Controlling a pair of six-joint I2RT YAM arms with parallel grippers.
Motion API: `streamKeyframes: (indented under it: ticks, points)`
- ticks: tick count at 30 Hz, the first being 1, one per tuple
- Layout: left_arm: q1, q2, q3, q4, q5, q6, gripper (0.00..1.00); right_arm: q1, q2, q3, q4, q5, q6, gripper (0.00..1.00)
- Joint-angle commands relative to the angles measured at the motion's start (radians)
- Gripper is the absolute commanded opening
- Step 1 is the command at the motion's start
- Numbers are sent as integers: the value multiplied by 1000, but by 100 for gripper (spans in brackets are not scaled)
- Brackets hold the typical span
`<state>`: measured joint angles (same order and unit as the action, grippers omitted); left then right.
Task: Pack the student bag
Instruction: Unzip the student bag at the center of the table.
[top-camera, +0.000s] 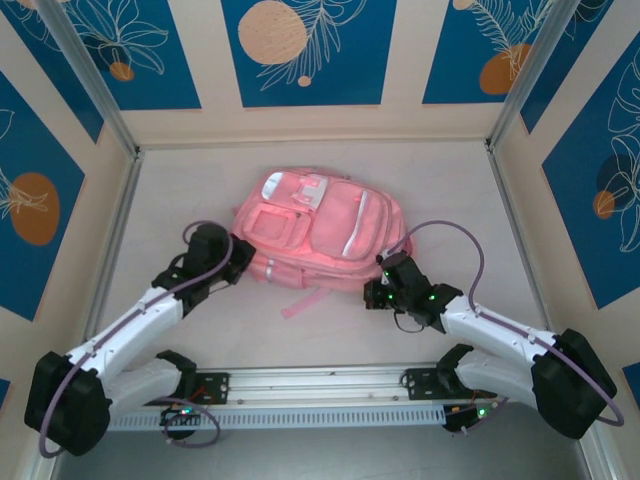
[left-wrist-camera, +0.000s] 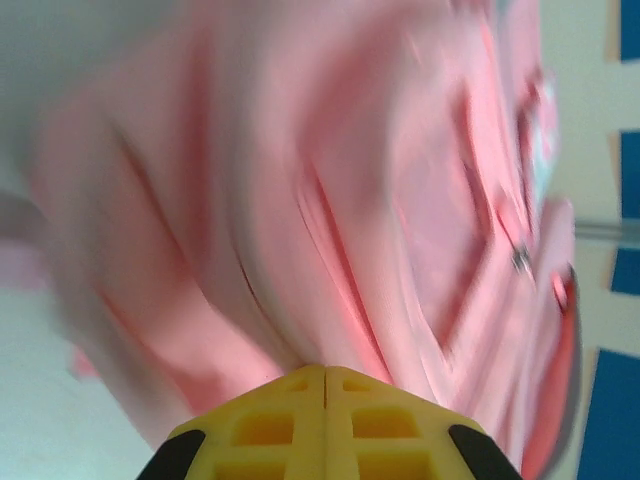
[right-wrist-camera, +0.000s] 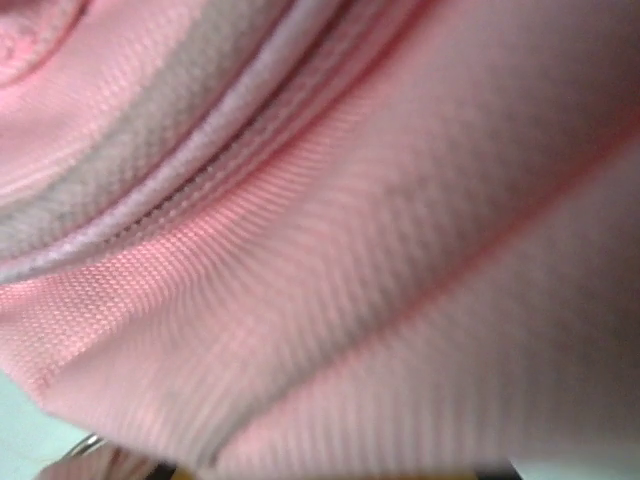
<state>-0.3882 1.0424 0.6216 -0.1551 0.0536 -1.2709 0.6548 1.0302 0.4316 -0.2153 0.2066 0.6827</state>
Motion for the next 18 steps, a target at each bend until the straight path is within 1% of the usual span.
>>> streamKeyframes:
  ticks: [1, 3, 7, 10, 13, 14, 16, 18]
  points:
    - [106, 52, 81, -86, 72, 146, 0, -14, -18, 22, -81, 49, 28, 0]
    - [146, 86, 115, -111, 110, 184, 0, -5, -20, 30, -75, 19, 7, 0]
    - [158, 132, 138, -100, 155, 204, 0, 44, 8, 57, -72, -49, -77, 0]
    - [161, 168, 166, -111, 174, 218, 0, 114, 31, 76, -54, -105, -141, 0]
    - [163, 172, 220, -185, 151, 260, 0, 201, 68, 100, -31, -107, -160, 0]
    - [163, 162, 237, -223, 133, 267, 2, 222, 85, 105, -12, -114, -159, 0]
    - [160, 135, 276, -296, 104, 279, 15, 258, 126, 114, 37, -120, -140, 0]
    - [157, 110, 309, -390, 75, 258, 29, 279, 170, 124, 86, -117, -115, 0]
